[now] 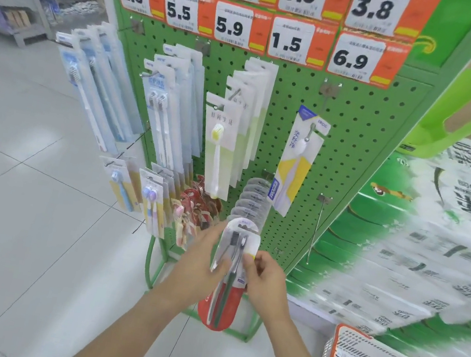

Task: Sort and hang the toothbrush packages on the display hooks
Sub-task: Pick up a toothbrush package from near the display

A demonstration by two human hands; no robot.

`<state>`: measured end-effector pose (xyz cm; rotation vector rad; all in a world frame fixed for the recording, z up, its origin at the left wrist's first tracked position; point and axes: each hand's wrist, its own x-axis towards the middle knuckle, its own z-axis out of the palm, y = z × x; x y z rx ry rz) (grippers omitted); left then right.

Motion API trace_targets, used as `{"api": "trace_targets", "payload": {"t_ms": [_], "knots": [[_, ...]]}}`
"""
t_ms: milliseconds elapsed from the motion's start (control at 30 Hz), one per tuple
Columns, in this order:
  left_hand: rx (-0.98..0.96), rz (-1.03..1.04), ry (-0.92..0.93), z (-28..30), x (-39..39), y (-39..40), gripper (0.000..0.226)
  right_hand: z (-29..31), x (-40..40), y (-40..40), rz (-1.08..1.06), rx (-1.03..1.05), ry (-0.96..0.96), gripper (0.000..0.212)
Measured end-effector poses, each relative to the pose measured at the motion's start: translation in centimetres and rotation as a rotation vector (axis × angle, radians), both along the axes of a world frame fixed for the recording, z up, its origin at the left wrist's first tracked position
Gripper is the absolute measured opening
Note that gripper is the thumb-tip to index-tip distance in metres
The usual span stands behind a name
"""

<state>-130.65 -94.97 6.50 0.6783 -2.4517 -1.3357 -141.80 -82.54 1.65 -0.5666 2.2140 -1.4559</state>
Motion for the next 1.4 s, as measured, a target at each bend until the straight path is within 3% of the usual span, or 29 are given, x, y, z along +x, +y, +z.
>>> {"api": "trace_targets", "payload": {"t_ms": [367, 633, 833, 933, 1133, 1400], "knots": [[-0.076, -0.001, -0.077, -1.0, -2.5, 0.2, 0.065, -1.3, -1.9, -1.6, 0.022, 0.120, 0.037, 0.031], [-0.110, 0.010, -0.118, -1.2, -3.4, 0.4, 0.061, -1.1, -3.2, -2.6, 0.071, 0.137, -0.012, 0.024], [-0.133, -0.025, -0.145, -0.9, -4.7, -0.3, 0.058, -1.1, -4.1, -3.2, -0.030, -0.047, -0.367, 0.016], [-0.141, -0.036, -0.166, -0.4, -5.4, -1.0, 0.058, -1.0, -4.7, -3.5, -0.093, -0.076, -0.445, 0.020], [-0.126, -0.025, -0.194, -0.5, -5.8, -1.7, 0.055, -1.6, -5.7, -3.9, -0.135, -0.063, -0.394, 0.016], [-0.128, -0.026, -0.167, -0.8, -5.4, -2.0, 0.051, -2.1, -4.9, -3.6, -0.222, -0.096, -0.371, 0.037]]}}
